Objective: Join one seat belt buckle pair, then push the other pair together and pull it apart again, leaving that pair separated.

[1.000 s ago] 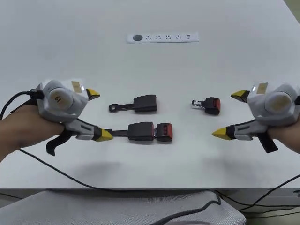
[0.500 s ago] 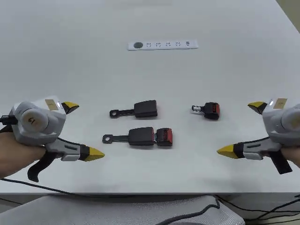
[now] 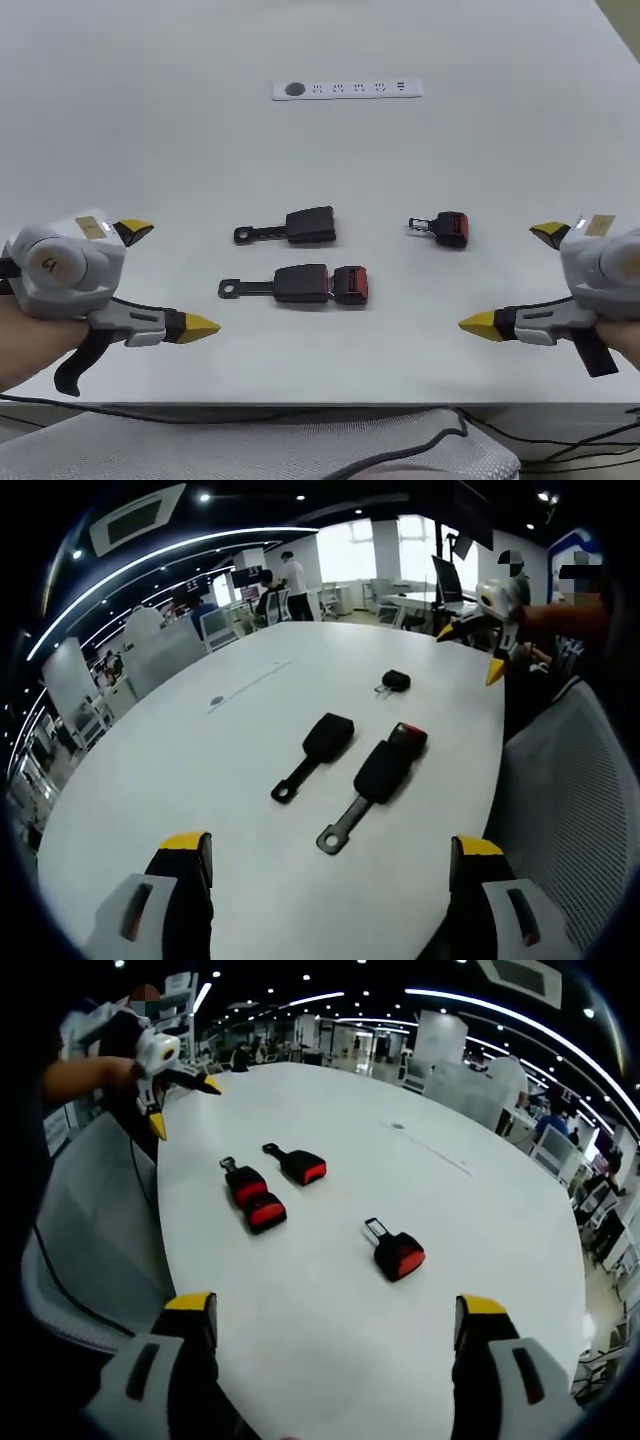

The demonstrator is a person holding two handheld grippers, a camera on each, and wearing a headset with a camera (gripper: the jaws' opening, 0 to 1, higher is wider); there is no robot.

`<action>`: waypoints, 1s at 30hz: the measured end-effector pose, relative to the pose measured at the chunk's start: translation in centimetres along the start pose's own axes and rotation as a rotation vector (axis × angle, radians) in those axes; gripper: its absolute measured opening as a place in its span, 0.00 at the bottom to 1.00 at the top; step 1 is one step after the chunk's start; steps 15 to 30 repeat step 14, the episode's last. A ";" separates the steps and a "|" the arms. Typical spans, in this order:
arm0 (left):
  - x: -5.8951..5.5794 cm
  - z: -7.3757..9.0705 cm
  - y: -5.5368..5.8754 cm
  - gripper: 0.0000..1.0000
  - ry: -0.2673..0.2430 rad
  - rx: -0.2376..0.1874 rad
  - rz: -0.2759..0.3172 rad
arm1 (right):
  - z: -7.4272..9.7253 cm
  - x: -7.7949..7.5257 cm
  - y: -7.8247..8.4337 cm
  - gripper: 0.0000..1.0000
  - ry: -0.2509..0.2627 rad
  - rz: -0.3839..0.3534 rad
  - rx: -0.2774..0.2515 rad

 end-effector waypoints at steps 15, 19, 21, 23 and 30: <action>-0.4 0.5 0.2 1.00 -0.011 -0.002 0.010 | 0.1 -0.3 -0.2 1.00 0.009 -0.011 -0.010; -0.4 0.5 0.2 1.00 -0.011 -0.002 0.010 | 0.1 -0.3 -0.2 1.00 0.009 -0.011 -0.010; -0.4 0.5 0.2 1.00 -0.011 -0.002 0.010 | 0.1 -0.3 -0.2 1.00 0.009 -0.011 -0.010; -0.4 0.5 0.2 1.00 -0.011 -0.002 0.010 | 0.1 -0.3 -0.2 1.00 0.009 -0.011 -0.010; -0.4 0.5 0.2 1.00 -0.011 -0.002 0.010 | 0.1 -0.3 -0.2 1.00 0.009 -0.011 -0.010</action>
Point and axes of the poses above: the centre of the closed fingertips' face, and the gripper's own axes: z roughly backward along the fingers, x roughly to its left, y roughly out of its underside, the point moved 1 cm from there along z, roughly backward along the fingers, and after that the axes turned 2 degrees about x, right-handed, at the moved point
